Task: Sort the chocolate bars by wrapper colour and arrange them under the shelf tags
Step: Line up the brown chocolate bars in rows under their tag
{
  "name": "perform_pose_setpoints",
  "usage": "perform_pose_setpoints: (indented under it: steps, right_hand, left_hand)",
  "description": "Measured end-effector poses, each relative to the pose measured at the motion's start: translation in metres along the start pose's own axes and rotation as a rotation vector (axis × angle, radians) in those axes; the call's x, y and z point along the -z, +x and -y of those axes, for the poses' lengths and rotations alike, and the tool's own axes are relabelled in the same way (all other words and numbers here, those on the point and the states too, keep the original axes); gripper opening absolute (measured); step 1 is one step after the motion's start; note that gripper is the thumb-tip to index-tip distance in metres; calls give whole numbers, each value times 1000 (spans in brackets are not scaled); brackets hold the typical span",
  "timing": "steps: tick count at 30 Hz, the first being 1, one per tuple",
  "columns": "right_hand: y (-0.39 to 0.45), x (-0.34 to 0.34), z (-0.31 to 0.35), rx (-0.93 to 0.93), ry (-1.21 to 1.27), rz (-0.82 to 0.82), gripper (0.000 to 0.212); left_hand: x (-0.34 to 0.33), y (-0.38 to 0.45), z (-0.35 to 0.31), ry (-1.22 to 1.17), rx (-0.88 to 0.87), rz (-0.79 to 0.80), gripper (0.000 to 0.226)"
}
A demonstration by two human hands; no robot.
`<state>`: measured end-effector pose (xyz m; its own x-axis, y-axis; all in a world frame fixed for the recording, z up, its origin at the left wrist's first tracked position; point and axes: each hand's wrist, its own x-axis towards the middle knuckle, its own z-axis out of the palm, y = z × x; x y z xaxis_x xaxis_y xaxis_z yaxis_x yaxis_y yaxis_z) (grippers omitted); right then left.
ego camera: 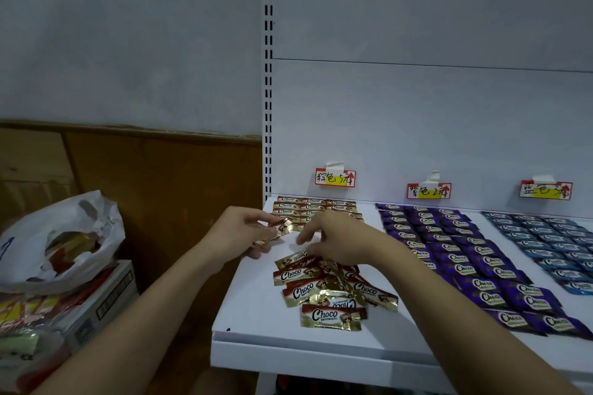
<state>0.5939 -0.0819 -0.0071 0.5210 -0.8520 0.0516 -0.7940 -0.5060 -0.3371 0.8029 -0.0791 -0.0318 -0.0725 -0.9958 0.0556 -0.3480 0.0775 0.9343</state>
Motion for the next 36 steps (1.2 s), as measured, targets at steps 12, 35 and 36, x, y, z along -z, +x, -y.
perform_pose_setpoints:
  steps: [12,35,36]
  right_hand:
    - [13,-4,2,7,80,-3,11]
    - [-15,14,-62,-501,1007,-383,21]
    - [-15,11,-63,-516,970,-389,22]
  left_hand:
    - [12,8,0,-206,192,105,30]
    - [-27,28,16,187,-193,-22,16]
    - [-26,29,17,213,-211,-5,16]
